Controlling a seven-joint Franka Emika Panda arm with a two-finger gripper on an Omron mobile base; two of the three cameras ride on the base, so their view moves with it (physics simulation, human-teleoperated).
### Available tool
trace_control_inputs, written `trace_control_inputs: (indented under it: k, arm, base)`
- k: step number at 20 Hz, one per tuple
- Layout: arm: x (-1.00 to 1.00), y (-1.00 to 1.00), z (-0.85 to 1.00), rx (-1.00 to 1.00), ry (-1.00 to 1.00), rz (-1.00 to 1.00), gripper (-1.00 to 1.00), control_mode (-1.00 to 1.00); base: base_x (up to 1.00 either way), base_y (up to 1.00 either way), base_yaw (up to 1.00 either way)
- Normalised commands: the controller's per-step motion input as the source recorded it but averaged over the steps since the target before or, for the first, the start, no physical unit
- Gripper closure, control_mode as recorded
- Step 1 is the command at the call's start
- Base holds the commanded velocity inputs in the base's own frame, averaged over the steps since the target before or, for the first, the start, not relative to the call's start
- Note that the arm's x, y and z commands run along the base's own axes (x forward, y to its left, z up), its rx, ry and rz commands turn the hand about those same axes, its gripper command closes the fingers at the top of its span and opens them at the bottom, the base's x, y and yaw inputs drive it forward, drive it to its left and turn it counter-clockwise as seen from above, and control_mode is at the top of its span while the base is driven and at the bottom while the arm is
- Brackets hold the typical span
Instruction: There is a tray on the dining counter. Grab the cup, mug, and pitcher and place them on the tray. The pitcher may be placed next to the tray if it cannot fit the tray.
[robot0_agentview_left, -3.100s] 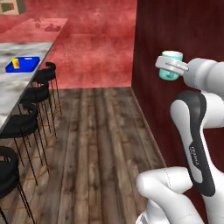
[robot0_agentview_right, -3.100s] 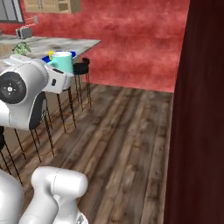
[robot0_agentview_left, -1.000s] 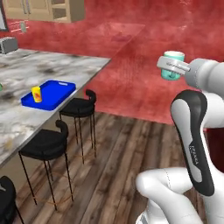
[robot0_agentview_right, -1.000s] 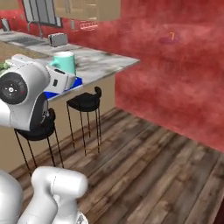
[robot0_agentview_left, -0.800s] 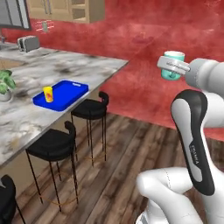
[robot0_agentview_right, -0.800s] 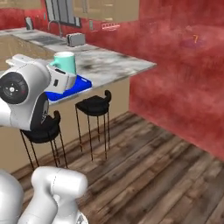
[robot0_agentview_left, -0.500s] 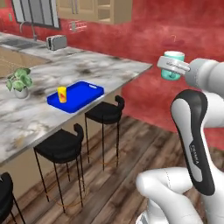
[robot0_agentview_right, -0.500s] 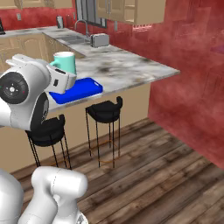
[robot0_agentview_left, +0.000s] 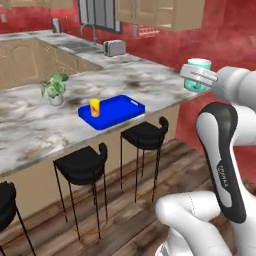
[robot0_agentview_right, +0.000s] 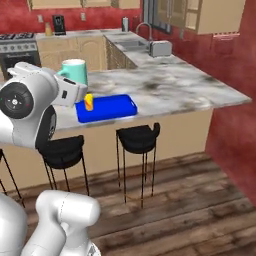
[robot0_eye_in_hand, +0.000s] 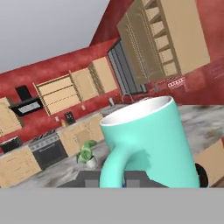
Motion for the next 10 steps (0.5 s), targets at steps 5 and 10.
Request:
trace_control_inputs:
  k: [5,10]
  arm:
    - [0.0,0.0,0.0,0.0,0.0,0.0,1.0,1.0]
    - [0.0,0.0,0.0,0.0,0.0,0.0,1.0,1.0]
  base:
    - [0.21,-0.39,0.49]
    - [0.22,-0.28,0.46]
